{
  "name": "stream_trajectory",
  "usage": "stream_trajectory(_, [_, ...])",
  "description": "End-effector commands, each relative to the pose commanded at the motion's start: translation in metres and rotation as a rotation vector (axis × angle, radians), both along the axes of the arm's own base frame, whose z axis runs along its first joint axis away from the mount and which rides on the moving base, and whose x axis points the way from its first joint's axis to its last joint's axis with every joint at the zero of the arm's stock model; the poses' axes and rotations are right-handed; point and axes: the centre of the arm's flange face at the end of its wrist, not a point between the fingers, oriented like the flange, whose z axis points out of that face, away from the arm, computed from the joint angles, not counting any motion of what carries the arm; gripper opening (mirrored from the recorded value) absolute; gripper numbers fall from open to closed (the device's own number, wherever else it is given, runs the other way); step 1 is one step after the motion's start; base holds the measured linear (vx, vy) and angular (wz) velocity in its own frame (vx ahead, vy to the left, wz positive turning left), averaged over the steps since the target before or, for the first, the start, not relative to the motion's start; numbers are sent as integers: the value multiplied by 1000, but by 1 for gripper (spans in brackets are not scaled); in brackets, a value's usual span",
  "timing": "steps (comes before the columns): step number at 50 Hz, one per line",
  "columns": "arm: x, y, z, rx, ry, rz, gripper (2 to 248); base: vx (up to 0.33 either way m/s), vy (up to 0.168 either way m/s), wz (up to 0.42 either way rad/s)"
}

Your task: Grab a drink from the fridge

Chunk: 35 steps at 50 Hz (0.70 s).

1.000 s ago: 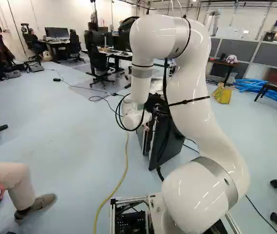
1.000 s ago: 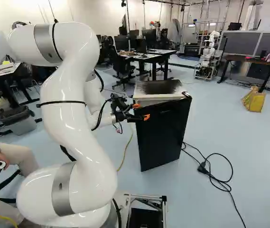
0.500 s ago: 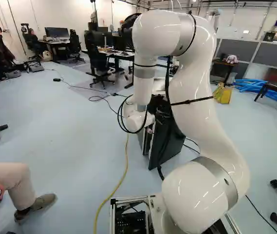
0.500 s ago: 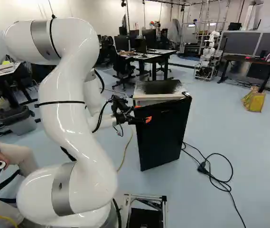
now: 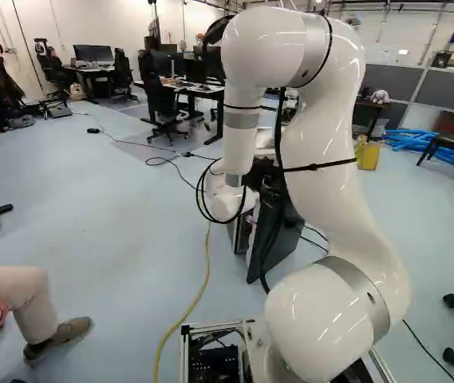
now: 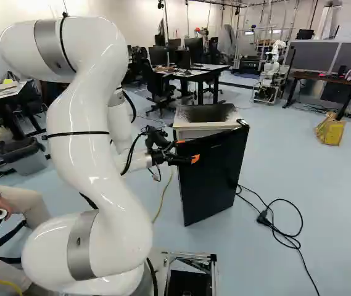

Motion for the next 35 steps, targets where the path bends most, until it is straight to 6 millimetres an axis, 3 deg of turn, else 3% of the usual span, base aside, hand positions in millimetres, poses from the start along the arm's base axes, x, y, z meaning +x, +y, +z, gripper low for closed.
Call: stream_trajectory(35, [-44, -17, 3, -16, 54, -22, 247, 0, 0, 0])
